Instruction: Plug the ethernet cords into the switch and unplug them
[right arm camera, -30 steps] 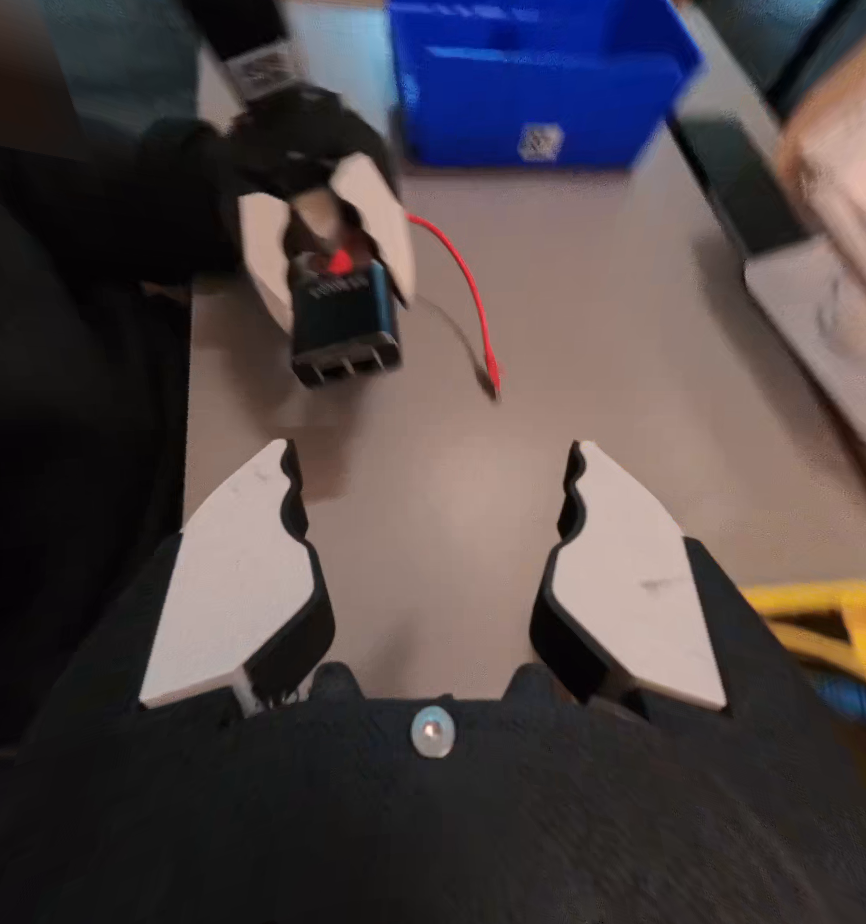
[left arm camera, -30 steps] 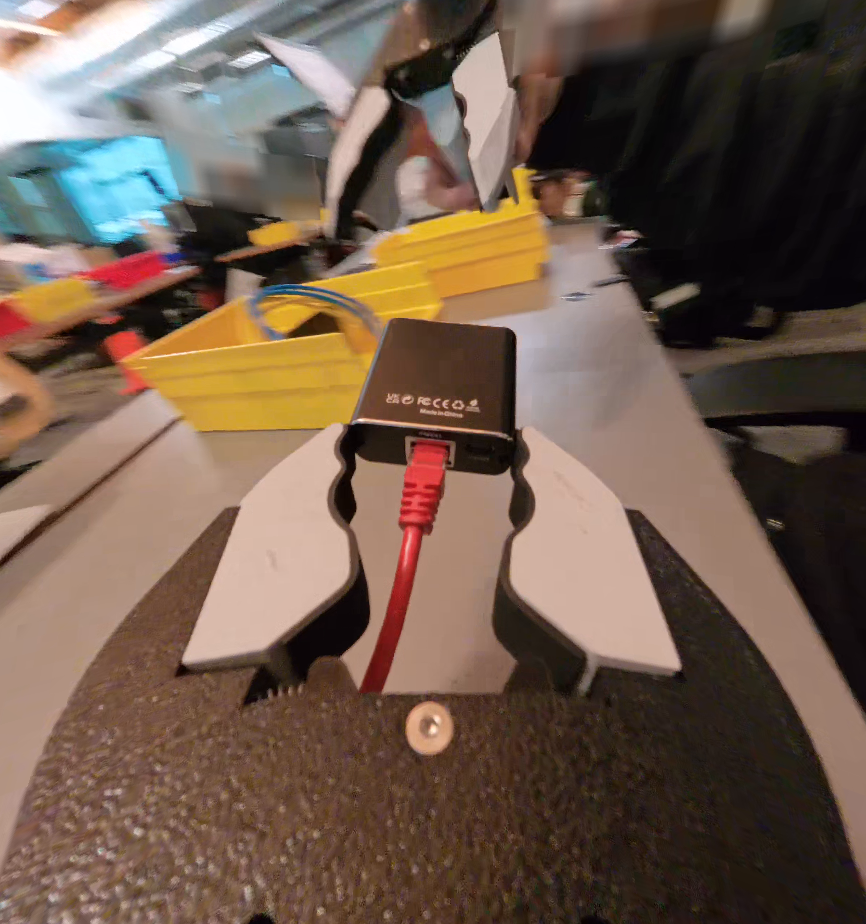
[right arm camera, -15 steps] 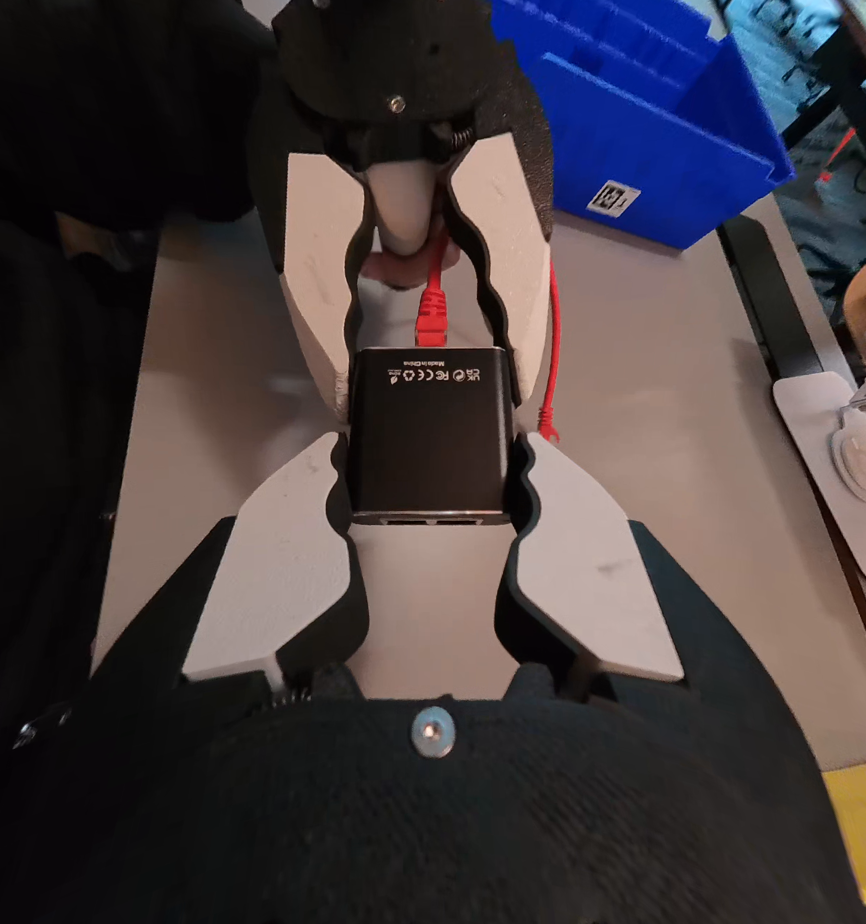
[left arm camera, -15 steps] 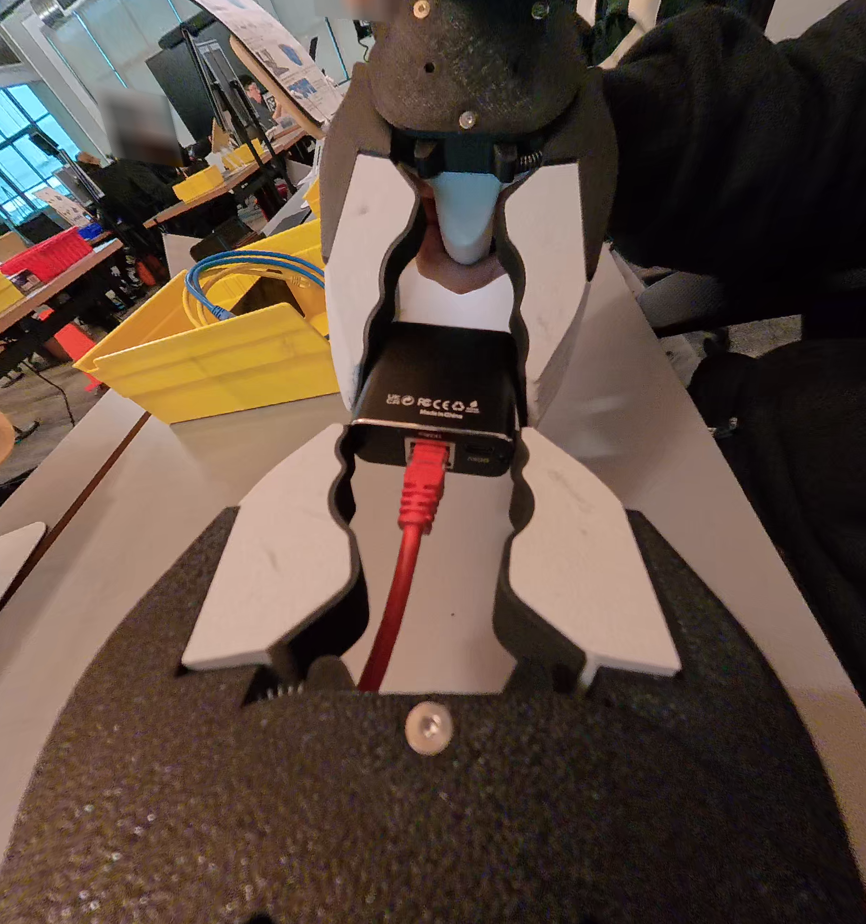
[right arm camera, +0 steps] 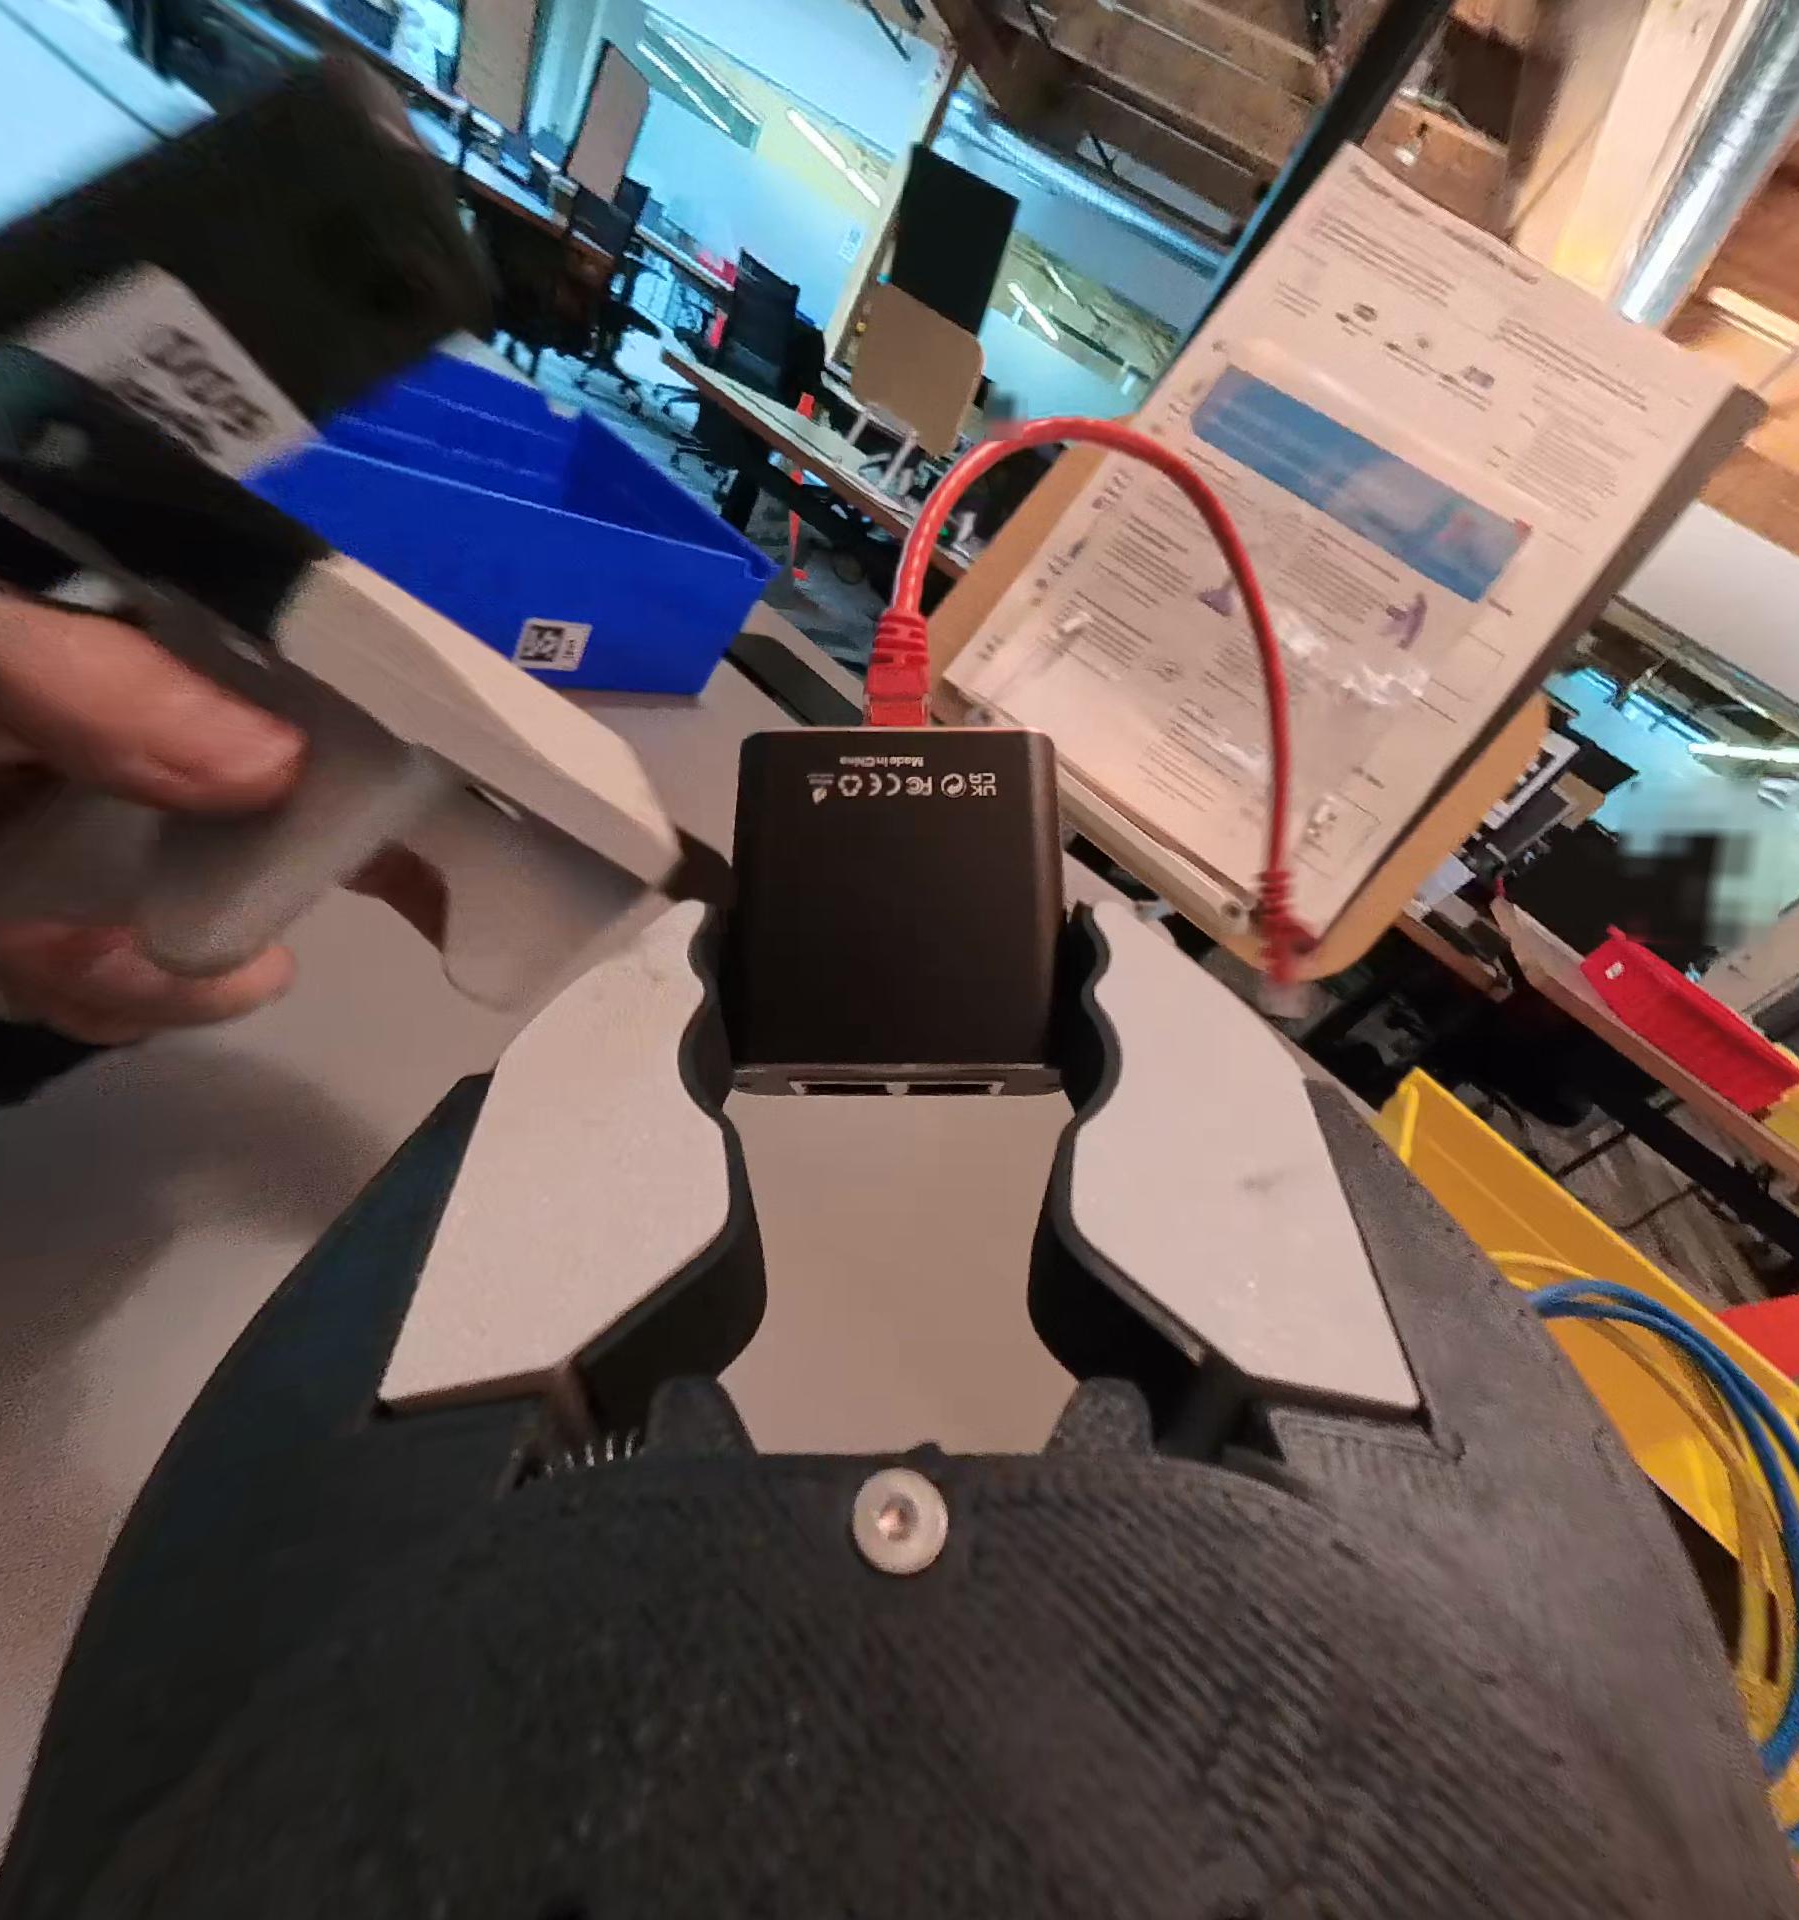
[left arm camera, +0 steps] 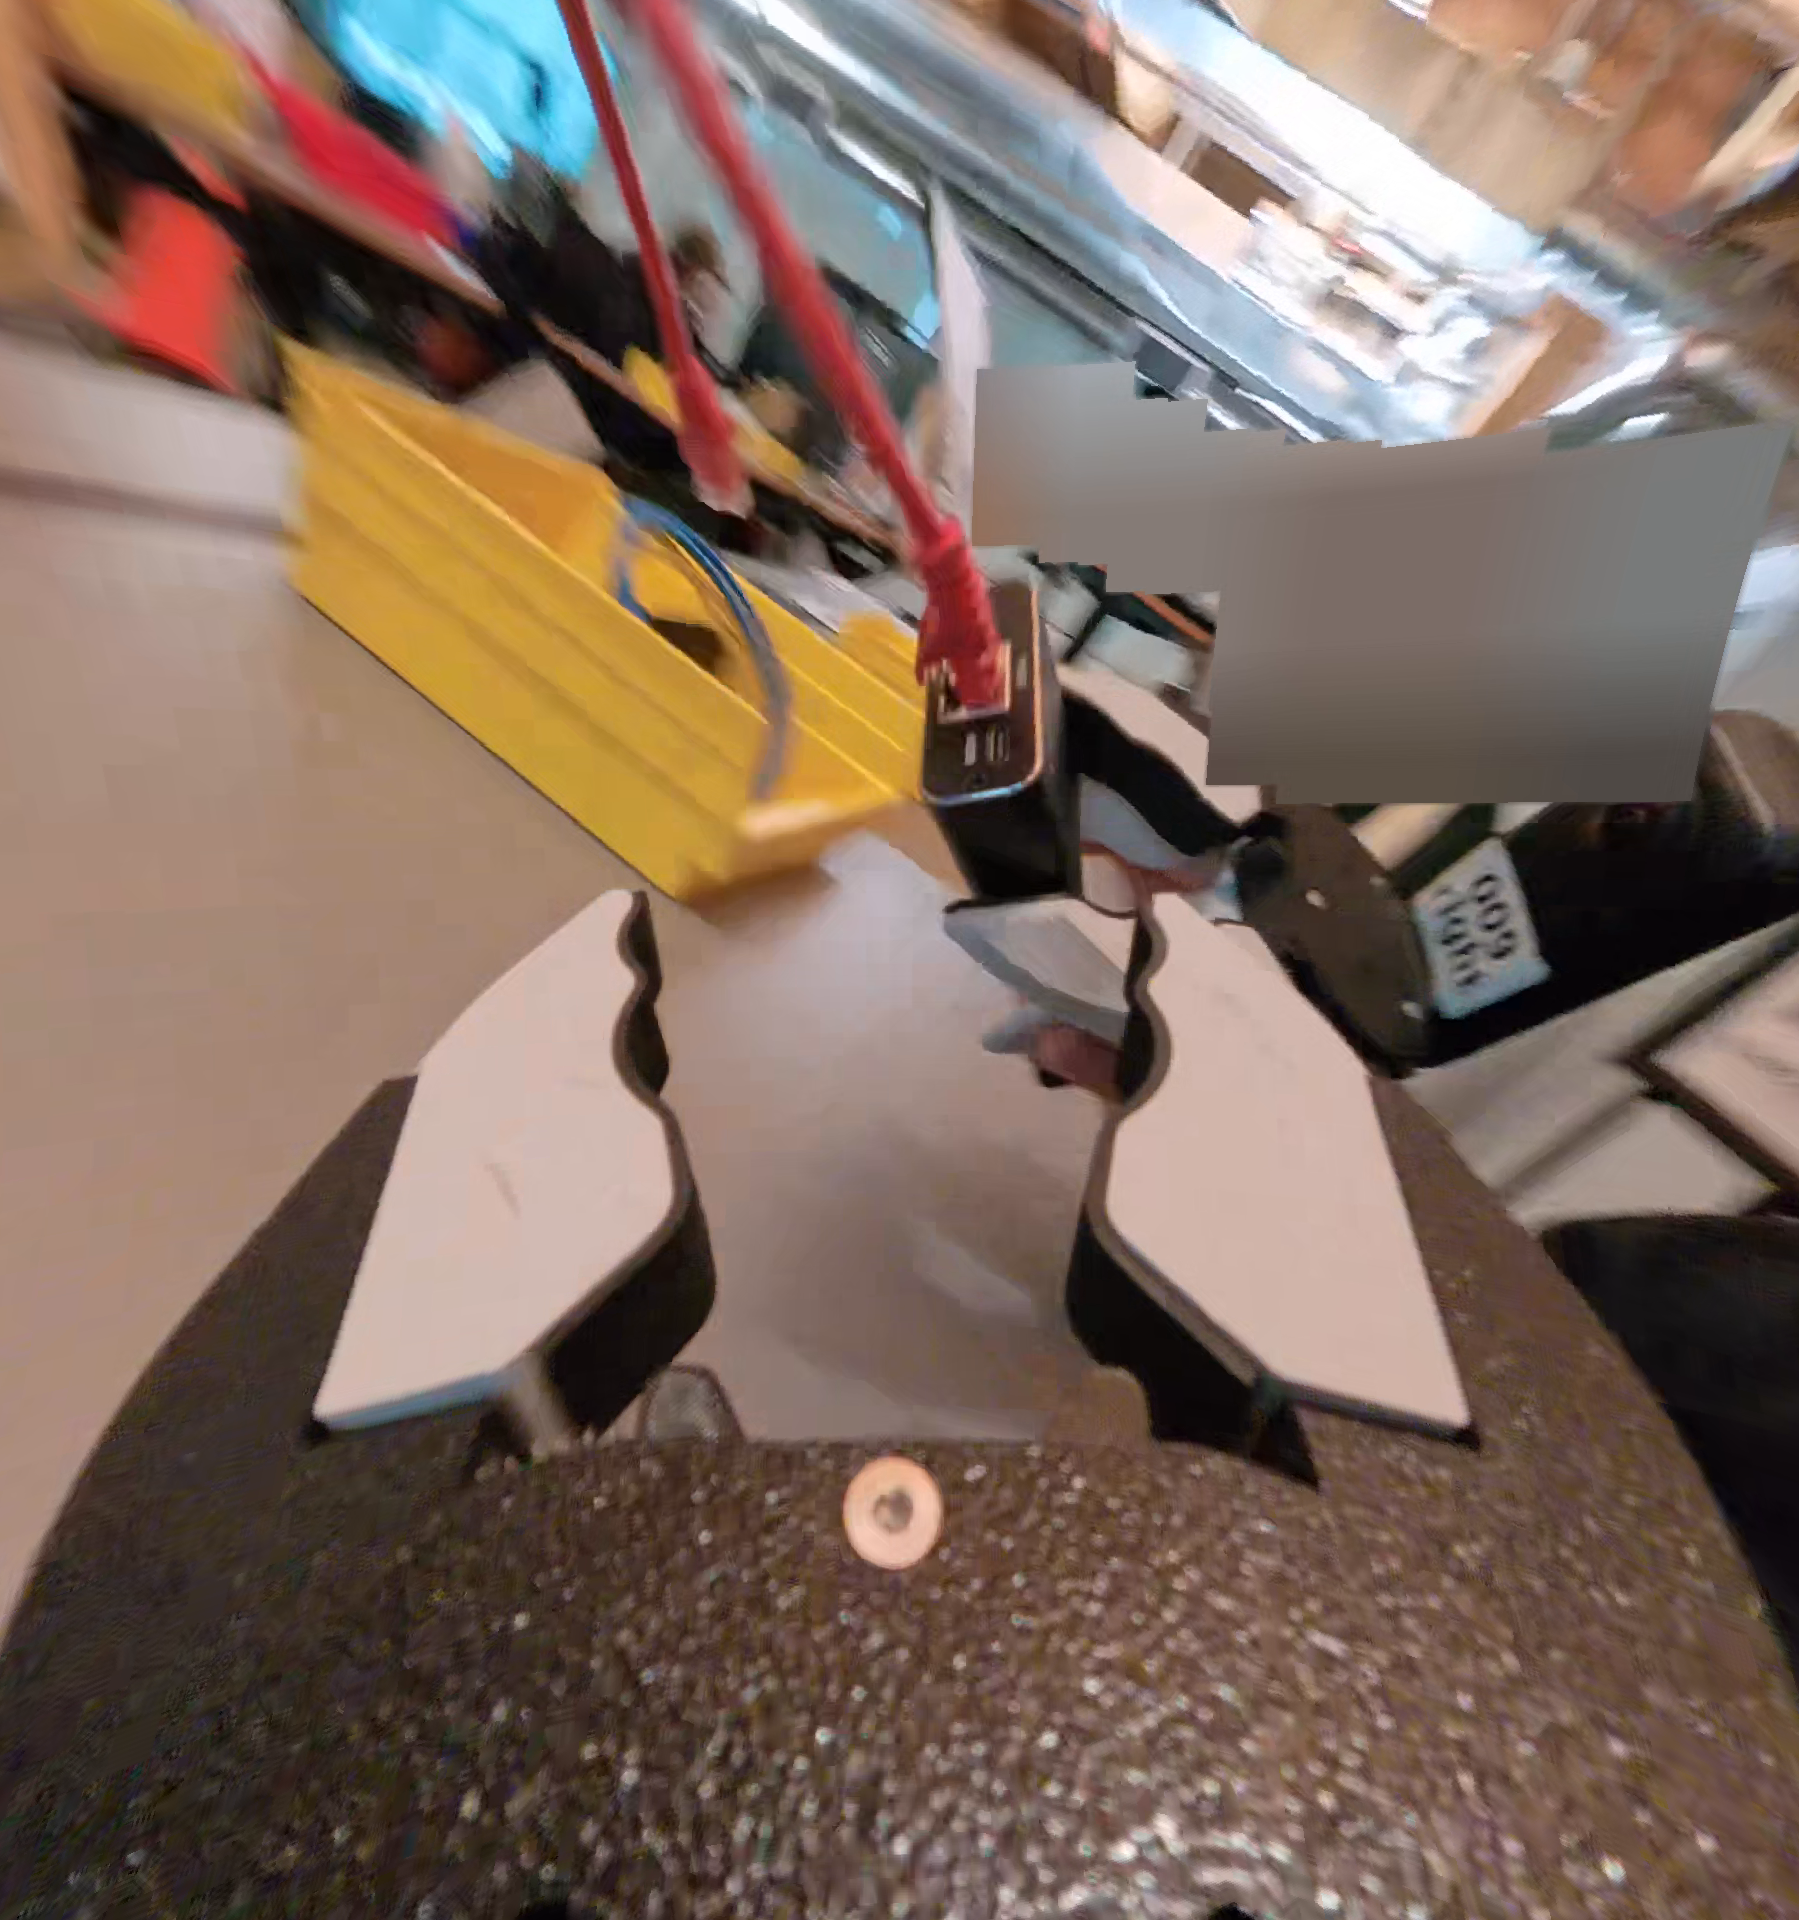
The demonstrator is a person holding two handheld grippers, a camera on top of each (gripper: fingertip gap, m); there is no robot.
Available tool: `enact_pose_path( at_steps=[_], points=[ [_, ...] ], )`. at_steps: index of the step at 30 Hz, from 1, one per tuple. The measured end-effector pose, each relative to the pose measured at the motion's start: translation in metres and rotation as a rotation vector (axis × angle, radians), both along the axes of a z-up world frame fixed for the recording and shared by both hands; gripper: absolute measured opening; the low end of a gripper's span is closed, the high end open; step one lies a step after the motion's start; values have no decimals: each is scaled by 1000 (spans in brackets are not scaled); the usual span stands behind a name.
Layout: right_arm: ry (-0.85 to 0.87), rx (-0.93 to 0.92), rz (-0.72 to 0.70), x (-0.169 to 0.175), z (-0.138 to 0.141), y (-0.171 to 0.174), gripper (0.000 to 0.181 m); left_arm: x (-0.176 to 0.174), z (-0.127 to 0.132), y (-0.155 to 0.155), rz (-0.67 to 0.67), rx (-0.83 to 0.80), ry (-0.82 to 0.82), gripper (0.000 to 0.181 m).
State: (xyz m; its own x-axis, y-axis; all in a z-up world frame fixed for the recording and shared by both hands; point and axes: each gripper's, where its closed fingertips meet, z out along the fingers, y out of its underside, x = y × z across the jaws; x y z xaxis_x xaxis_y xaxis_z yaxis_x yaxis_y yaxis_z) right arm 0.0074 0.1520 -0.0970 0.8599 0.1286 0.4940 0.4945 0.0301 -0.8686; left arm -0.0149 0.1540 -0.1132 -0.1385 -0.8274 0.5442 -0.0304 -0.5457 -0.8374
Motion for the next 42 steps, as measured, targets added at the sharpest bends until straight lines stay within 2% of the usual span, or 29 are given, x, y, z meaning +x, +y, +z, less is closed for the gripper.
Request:
enact_pose_path(
  at_steps=[2,5,7,9,12,14,17,19,24,25,27,29,30,32,33,36,42],
  points=[
    [-36,-26,31,-15,-9,-1,61,5,-5,-18,-161,-141,-19,70],
    [-50,-56,83,-28,-20,-1,61,1,3,-32,-333,-304,-117,27],
    [-135,-87,210,-36,-26,-5,64,-1,-7,-32,-350,-237,-88,25],
    [-193,-84,275,-33,-22,-10,95,-6,-23,-32,-400,-204,43,25],
    [-301,-159,363,-32,-27,-20,106,-21,-41,-36,-500,-172,206,25],
    [-403,-173,413,-40,-34,-25,102,-32,-46,-42,-576,-151,262,25],
    [-529,-201,519,-63,-54,-32,81,-43,-51,-54,-664,-118,323,25],
    [-580,-234,521,-69,-67,-30,81,-46,-53,-59,-696,-100,337,25],
    [-527,-213,471,-70,-69,-19,77,-49,-48,-61,-717,-79,321,25],
    [-504,-205,446,-69,-67,-17,77,-50,-45,-59,-710,-84,305,25],
    [-490,-210,291,-53,-65,-2,76,-43,-41,-48,-628,-85,277,24],
    [-505,-207,88,-28,-60,12,76,-25,-39,-22,-404,-51,253,28],
    [-543,-219,-18,-14,-59,16,76,-17,-41,-7,-266,-28,278,36],
    [-627,-199,-188,8,-53,19,76,-8,-46,18,11,71,356,68],
    [-663,-209,-232,13,-54,19,76,-5,-46,19,77,139,378,82],
    [-774,-196,-301,15,-56,19,76,5,-48,5,147,263,433,93],
    [-854,-187,-266,-8,-63,17,76,14,-66,-7,144,224,492,73]
  ],
)
